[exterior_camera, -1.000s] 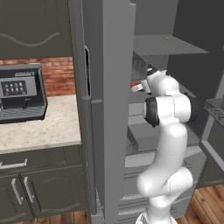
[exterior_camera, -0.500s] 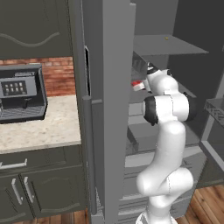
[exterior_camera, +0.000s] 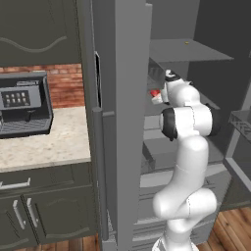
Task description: Take the steak from the fridge and place it on the digital scale on the counter by the fridge. Wait a few seconds for a reading, then move it to the plate on the dining counter.
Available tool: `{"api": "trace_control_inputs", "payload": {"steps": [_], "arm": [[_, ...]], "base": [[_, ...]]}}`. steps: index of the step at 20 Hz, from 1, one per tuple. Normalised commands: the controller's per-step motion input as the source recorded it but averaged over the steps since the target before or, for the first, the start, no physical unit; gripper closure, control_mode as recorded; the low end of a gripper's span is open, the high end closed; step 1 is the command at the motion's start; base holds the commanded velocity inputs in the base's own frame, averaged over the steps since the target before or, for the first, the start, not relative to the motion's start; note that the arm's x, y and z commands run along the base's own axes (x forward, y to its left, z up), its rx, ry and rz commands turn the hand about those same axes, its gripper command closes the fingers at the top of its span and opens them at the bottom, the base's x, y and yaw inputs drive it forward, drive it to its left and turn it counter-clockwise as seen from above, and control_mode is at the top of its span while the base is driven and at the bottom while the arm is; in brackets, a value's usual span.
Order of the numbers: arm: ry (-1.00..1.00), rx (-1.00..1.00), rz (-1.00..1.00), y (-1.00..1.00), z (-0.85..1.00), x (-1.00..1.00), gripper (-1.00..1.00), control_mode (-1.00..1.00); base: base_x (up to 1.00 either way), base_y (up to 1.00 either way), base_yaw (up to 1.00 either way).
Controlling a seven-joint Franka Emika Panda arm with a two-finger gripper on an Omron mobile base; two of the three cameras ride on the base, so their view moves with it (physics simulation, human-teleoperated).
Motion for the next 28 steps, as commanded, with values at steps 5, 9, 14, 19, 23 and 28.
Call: {"api": "trace_control_inputs", "payload": {"steps": [5, 9, 14, 19, 23, 28], "arm": [[-0.04, -0.08, 0.00, -0.10, -0.09, 0.02, -1.00, -1.00], [0.00, -0.02, 0.00, -0.18, -0.05, 0.01, -1.00, -1.00], [0.02, 0.00, 0.00, -0.19, -0.02, 0.00, -1.00, -1.00], [0.09, 0.05, 0.00, -0.01, -0.04, -0.03, 1.00, -1.00], [0.01, 0.08, 0.00, 0.00, 0.00, -0.48, 1.00, -1.00], [-0.08, 0.04, -0.05, 0.15, 0.02, -0.96, 1.00, -1.00]], "base": [[0.00, 0.00, 0.00], [0.00, 0.00, 0.00], [0.00, 0.00, 0.00], [0.00, 0.00, 0.00], [0.00, 0.00, 0.00], [0.00, 0.00, 0.00]]}}
